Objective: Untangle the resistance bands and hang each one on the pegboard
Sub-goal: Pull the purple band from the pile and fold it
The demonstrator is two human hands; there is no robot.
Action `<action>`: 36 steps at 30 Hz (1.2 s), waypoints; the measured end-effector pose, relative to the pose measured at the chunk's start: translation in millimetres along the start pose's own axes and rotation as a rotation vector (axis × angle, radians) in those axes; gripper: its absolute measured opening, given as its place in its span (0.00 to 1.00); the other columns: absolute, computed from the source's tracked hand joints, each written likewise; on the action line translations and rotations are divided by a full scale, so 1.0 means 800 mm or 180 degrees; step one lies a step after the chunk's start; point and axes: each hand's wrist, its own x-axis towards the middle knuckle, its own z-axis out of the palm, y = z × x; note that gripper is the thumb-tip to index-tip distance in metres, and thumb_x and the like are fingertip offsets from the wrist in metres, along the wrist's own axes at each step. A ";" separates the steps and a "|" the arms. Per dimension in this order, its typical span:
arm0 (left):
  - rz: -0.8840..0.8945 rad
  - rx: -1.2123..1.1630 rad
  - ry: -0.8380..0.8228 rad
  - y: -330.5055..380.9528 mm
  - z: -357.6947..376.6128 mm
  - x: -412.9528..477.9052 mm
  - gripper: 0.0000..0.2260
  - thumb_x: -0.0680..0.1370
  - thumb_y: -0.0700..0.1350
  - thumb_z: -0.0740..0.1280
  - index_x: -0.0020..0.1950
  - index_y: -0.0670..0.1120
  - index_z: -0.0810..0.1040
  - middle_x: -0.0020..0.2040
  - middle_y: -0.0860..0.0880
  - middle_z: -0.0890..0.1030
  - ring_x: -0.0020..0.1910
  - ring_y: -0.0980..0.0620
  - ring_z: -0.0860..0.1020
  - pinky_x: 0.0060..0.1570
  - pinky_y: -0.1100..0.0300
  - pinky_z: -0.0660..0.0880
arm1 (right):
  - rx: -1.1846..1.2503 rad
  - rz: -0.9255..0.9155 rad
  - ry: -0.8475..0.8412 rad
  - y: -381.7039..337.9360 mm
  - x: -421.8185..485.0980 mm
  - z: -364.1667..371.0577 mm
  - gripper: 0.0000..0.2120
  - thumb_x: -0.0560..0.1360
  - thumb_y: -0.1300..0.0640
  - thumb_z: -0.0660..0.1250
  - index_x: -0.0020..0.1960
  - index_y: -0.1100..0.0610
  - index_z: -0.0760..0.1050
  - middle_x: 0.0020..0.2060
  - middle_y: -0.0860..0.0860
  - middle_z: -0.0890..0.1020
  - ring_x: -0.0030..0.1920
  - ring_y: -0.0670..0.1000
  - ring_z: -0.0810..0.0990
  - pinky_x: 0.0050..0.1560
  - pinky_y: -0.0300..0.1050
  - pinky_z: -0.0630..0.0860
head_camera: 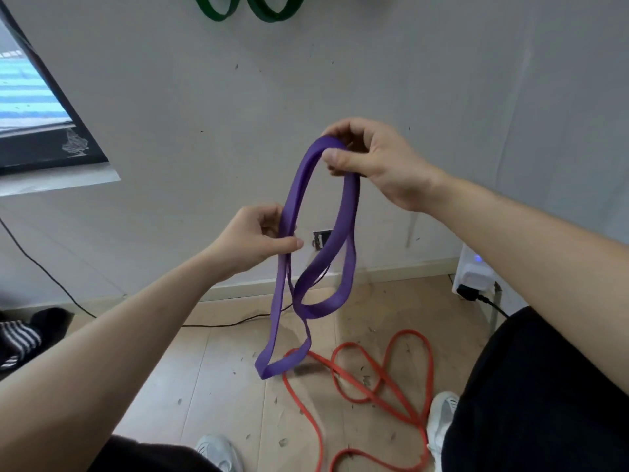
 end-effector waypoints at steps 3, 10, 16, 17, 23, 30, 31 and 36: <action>-0.0088 -0.0121 0.0068 -0.004 -0.009 0.001 0.11 0.73 0.40 0.77 0.53 0.41 0.81 0.48 0.38 0.84 0.50 0.39 0.83 0.56 0.46 0.82 | 0.0608 0.0056 0.0284 -0.004 0.002 -0.007 0.07 0.76 0.61 0.69 0.53 0.56 0.75 0.44 0.52 0.78 0.42 0.51 0.80 0.56 0.53 0.79; 0.0100 -0.1125 0.0645 0.029 -0.036 -0.004 0.18 0.71 0.46 0.75 0.58 0.42 0.80 0.50 0.41 0.86 0.50 0.41 0.86 0.51 0.53 0.83 | 0.0388 0.0538 0.0019 0.016 -0.006 -0.034 0.08 0.76 0.65 0.69 0.53 0.57 0.76 0.42 0.54 0.80 0.43 0.53 0.82 0.58 0.55 0.78; 0.0331 -0.1328 0.0860 0.061 -0.020 0.010 0.18 0.71 0.51 0.73 0.58 0.45 0.82 0.46 0.48 0.87 0.47 0.47 0.86 0.53 0.50 0.82 | -0.0848 0.0828 -0.0784 0.031 -0.019 -0.046 0.13 0.72 0.65 0.74 0.56 0.60 0.80 0.49 0.58 0.85 0.51 0.57 0.84 0.59 0.53 0.80; 0.0351 -0.1301 0.0851 0.064 -0.015 0.014 0.16 0.73 0.50 0.74 0.58 0.45 0.82 0.46 0.49 0.86 0.47 0.48 0.86 0.53 0.50 0.82 | -0.0920 0.0867 -0.0830 0.032 -0.020 -0.046 0.12 0.72 0.65 0.74 0.55 0.59 0.80 0.48 0.57 0.85 0.51 0.56 0.85 0.60 0.54 0.80; 0.0512 -0.0990 0.0872 0.073 0.005 0.030 0.13 0.76 0.44 0.74 0.60 0.43 0.82 0.45 0.51 0.85 0.44 0.54 0.83 0.46 0.62 0.78 | -0.1080 0.0996 -0.1067 0.036 -0.020 -0.041 0.13 0.73 0.62 0.74 0.57 0.56 0.80 0.50 0.53 0.86 0.52 0.49 0.85 0.62 0.51 0.79; 0.0588 -0.0848 0.0688 0.068 0.004 0.027 0.12 0.73 0.43 0.77 0.55 0.43 0.84 0.42 0.52 0.87 0.42 0.60 0.83 0.43 0.67 0.77 | -0.0478 0.0030 -0.0340 0.018 -0.011 -0.013 0.20 0.72 0.62 0.75 0.63 0.56 0.77 0.52 0.55 0.84 0.52 0.52 0.84 0.52 0.45 0.81; 0.0587 -0.0831 0.0689 0.066 0.001 0.026 0.11 0.73 0.44 0.77 0.54 0.44 0.85 0.43 0.51 0.87 0.43 0.58 0.83 0.43 0.67 0.77 | -0.0632 -0.0076 -0.0362 0.017 -0.011 -0.008 0.22 0.72 0.61 0.76 0.65 0.55 0.77 0.53 0.54 0.84 0.53 0.51 0.83 0.52 0.44 0.81; 0.0567 -0.0977 0.0569 0.063 -0.009 0.022 0.10 0.72 0.40 0.77 0.52 0.43 0.85 0.45 0.47 0.88 0.45 0.52 0.85 0.45 0.65 0.77 | -0.1081 -0.0469 -0.0620 0.007 -0.008 0.010 0.23 0.76 0.59 0.72 0.70 0.49 0.74 0.55 0.44 0.80 0.50 0.41 0.80 0.46 0.35 0.78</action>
